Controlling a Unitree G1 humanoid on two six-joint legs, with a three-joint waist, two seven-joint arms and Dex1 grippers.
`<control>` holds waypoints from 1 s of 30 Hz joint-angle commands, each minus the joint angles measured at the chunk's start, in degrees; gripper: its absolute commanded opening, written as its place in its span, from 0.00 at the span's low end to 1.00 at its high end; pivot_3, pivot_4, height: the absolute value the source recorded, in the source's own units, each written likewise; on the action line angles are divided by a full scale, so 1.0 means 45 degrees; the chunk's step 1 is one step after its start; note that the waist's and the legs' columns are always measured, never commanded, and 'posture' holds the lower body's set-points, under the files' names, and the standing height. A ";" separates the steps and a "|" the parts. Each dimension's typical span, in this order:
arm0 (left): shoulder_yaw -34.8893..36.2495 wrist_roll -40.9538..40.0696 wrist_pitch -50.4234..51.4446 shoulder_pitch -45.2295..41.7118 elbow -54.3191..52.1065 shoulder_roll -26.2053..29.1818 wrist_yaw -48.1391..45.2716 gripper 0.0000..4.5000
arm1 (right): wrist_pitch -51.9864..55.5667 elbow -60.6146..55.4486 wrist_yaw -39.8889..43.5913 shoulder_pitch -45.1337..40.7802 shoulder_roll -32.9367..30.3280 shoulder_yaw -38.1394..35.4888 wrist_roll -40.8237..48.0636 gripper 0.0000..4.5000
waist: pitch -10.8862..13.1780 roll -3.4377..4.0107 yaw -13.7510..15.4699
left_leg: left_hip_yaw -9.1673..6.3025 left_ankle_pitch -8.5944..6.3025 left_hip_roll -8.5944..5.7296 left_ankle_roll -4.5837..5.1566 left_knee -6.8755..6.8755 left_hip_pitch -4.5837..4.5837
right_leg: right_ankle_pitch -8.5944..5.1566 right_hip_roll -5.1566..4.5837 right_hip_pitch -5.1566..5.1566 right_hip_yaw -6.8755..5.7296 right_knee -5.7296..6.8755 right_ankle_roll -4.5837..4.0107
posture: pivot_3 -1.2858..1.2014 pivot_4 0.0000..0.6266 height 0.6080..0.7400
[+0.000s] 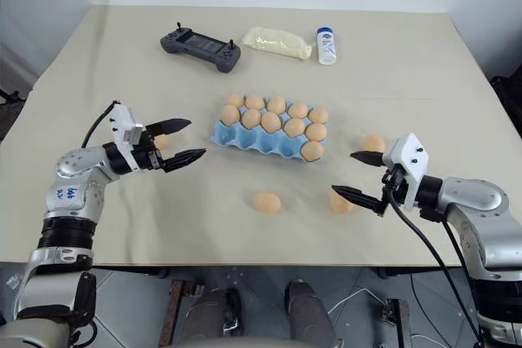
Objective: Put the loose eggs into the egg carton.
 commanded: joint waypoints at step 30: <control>-0.0741 -0.0369 0.1143 -0.0601 -0.0490 -0.0185 -0.1983 1.00 | 0.3077 -0.7001 -0.2754 0.7190 0.0463 -0.5323 0.2071 1.00 | -0.0026 -0.0042 0.0208 | -0.0062 -0.0008 -0.0015 0.0030 -0.0006 0.0054 | 0.0018 0.0001 0.0115 -0.0035 -0.0037 0.0010 | 0.52 0.24 1.00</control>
